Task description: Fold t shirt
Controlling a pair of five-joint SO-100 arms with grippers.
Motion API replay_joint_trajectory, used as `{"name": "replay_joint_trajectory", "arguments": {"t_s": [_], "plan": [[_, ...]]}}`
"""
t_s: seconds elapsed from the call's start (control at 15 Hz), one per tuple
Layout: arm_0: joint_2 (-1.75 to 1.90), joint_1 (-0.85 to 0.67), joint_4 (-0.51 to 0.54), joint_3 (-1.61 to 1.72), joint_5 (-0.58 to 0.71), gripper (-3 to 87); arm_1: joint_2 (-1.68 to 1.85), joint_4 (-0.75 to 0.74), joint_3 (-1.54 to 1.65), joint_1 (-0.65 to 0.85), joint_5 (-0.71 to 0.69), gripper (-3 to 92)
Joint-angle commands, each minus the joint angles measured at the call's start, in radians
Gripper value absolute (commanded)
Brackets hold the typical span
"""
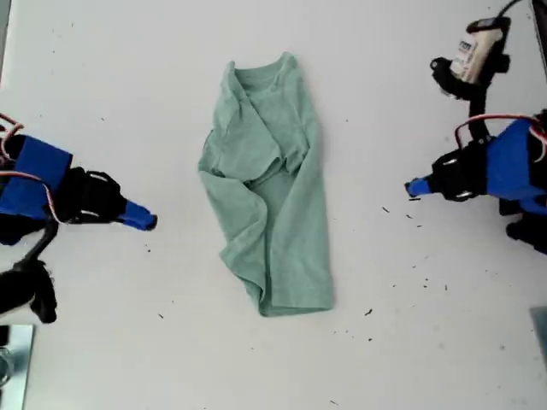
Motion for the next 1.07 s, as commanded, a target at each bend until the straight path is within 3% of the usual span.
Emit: {"name": "replay_joint_trajectory", "arguments": {"t_s": [0.0,0.07,0.2,0.33,0.87,1.0], "plan": [[-0.541,0.078,0.078,-0.635,0.072,4.1,-0.477,0.069,-0.568,-0.189,0.104,21.5],[-0.670,0.103,0.109,-0.788,0.109,14.8,-0.600,0.074,-0.672,-0.241,0.127,32.6],[-0.871,0.143,0.198,-1.019,0.127,25.4,-0.776,0.103,-0.822,-0.310,0.175,37.7],[-0.986,0.161,0.247,-1.123,0.106,28.0,-0.923,0.121,-0.936,-0.348,0.204,38.3],[-1.342,0.032,0.222,-1.204,0.048,31.2,-1.376,0.058,-1.157,-0.331,0.219,38.7],[-1.542,-0.003,0.322,-1.428,0.066,31.9,-1.486,0.037,-1.180,-0.336,0.233,34.7]]}}
